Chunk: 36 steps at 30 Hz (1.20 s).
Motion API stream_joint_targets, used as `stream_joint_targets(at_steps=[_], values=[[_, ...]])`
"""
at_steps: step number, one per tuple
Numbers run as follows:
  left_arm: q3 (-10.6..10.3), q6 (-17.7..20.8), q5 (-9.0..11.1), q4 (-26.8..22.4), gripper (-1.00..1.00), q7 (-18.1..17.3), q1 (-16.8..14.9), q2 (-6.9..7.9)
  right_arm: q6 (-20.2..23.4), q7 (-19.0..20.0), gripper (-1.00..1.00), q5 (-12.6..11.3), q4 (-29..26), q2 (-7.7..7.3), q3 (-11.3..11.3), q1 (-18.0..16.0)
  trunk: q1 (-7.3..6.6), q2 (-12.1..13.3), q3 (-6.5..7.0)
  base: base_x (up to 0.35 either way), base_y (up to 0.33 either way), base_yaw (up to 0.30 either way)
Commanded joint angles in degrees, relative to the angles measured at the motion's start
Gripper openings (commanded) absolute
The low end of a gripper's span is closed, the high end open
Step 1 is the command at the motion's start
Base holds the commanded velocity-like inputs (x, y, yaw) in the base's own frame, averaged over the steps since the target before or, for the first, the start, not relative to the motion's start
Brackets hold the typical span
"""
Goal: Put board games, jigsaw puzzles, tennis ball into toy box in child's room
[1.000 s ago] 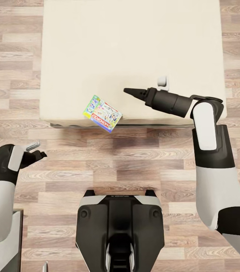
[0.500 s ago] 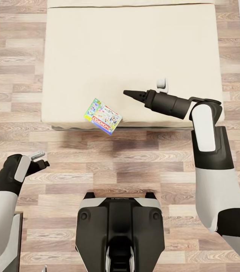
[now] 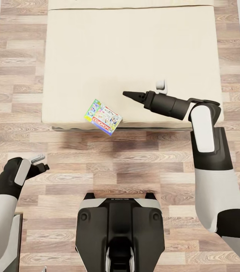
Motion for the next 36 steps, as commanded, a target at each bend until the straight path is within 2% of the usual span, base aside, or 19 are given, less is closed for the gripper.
stream_joint_targets(at_steps=[1, 18, 36], values=[[0.08, 0.16, 0.62, -0.06, 1.0, 0.46, 0.21, 0.01, 0.09, 0.56, 1.0, 0.57, -0.02, 0.0, 0.01, 0.07, 0.04, -0.09, -0.06, 0.0, 0.0, 0.0], [0.07, 0.14, 0.64, -0.06, 1.0, 0.4, 0.91, -0.01, 0.09, -0.52, 1.0, 0.6, 0.0, 0.05, 0.01, 1.05, 0.04, -0.09, 0.07, 0.0, 0.0, 0.0], [0.07, 0.1, 0.64, -0.06, 1.0, 0.4, 2.2, -0.01, 0.09, -0.67, 1.0, 0.65, 0.34, 0.11, 0.02, 1.18, 0.04, -0.09, 1.65, 0.0, 0.0, 0.0]])
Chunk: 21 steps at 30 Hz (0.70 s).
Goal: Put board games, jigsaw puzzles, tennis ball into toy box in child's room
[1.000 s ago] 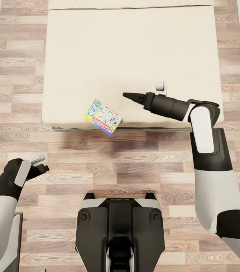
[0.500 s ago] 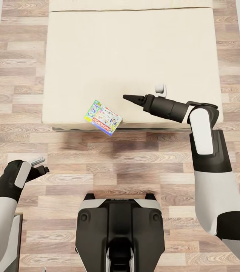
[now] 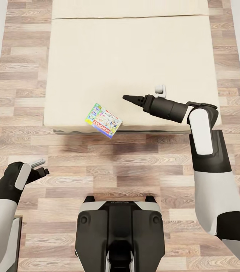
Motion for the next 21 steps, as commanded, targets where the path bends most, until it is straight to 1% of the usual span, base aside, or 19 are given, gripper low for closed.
stream_joint_targets(at_steps=[1, 21], values=[[0.03, 0.18, 0.61, -0.06, 1.0, 0.49, 0.02, 0.0, 0.09, 0.58, 1.0, 0.6, 0.01, -0.02, 0.01, -0.03, 0.04, -0.09, 0.04, 0.0, 0.0, 0.0], [0.03, 0.13, 0.61, -0.06, 1.0, 0.48, 0.79, 0.0, 0.09, 0.58, 1.0, 0.63, -0.1, 0.02, 0.01, 0.91, 0.04, -0.09, 1.94, 0.0, 0.0, 0.0]])
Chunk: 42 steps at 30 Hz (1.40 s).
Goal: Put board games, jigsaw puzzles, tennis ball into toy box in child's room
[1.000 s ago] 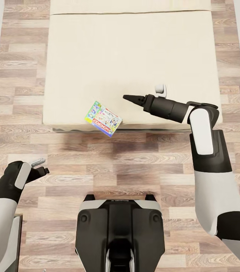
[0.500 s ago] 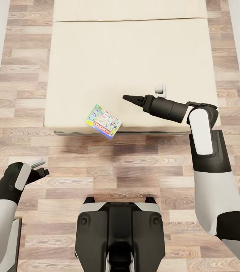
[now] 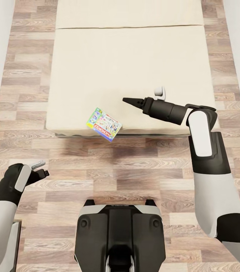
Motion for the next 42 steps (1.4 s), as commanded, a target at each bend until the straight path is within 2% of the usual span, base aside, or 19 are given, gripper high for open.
stream_joint_targets(at_steps=[1, 10, 20, 42], values=[[0.03, 0.18, 0.61, -0.06, 1.0, 0.49, 0.02, 0.0, 0.09, 0.58, 1.0, 0.59, 0.01, -0.03, 0.01, -0.01, 0.04, -0.09, 0.04, 0.0, 0.0, 0.0], [0.03, 0.03, 0.61, -0.06, 1.0, 0.49, 0.17, 0.0, 0.09, 0.58, 1.0, 0.66, 0.06, 0.01, 0.01, 0.07, 0.04, -0.09, 0.9, 0.0, 0.0, 0.0], [-0.04, -3.79, 0.65, -0.06, 1.0, 0.48, 1.21, -0.01, 0.04, 0.58, 1.0, 0.68, 0.23, -0.03, 0.04, 0.08, 0.04, -0.09, 1.85, 0.0, 0.0, 0.0], [0.02, -4.22, 0.69, -0.06, 1.0, 0.51, 2.15, 0.0, -0.03, -0.36, 1.0, 0.73, 0.26, 0.04, 0.26, 0.9, 0.04, -0.09, 3.95, 0.0, 0.0, 0.0]])
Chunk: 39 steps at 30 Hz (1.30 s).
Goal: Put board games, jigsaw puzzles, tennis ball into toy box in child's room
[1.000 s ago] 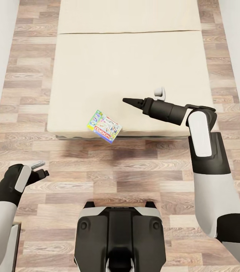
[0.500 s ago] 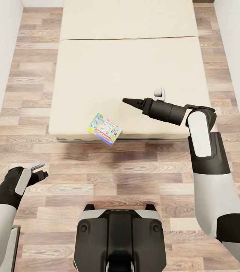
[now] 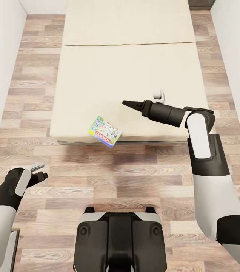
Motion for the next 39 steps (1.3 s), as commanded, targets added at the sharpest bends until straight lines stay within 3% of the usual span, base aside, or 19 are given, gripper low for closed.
stream_joint_targets(at_steps=[1, 22, 39], values=[[0.02, 0.18, 0.61, -0.06, 1.0, 0.46, 0.02, 0.0, 0.08, 0.48, 1.0, 0.6, -0.01, -0.03, 0.0, 0.05, 0.04, -0.09, 0.04, 0.0, 0.0, 0.0], [-0.06, 0.15, 0.6, -0.06, 1.0, 0.49, 0.74, -0.17, 0.15, 0.2, 1.0, 0.63, -0.09, -0.02, 0.09, 0.21, 0.04, -0.09, 2.04, 0.0, 0.0, 0.0], [-0.23, -3.24, 0.52, -0.06, 1.0, 0.5, 3.3, -0.51, 0.11, -1.5, 1.0, 0.68, -0.26, -0.01, 0.19, 1.44, 0.04, -0.09, 3.66, 0.0, 0.0, 0.0]])
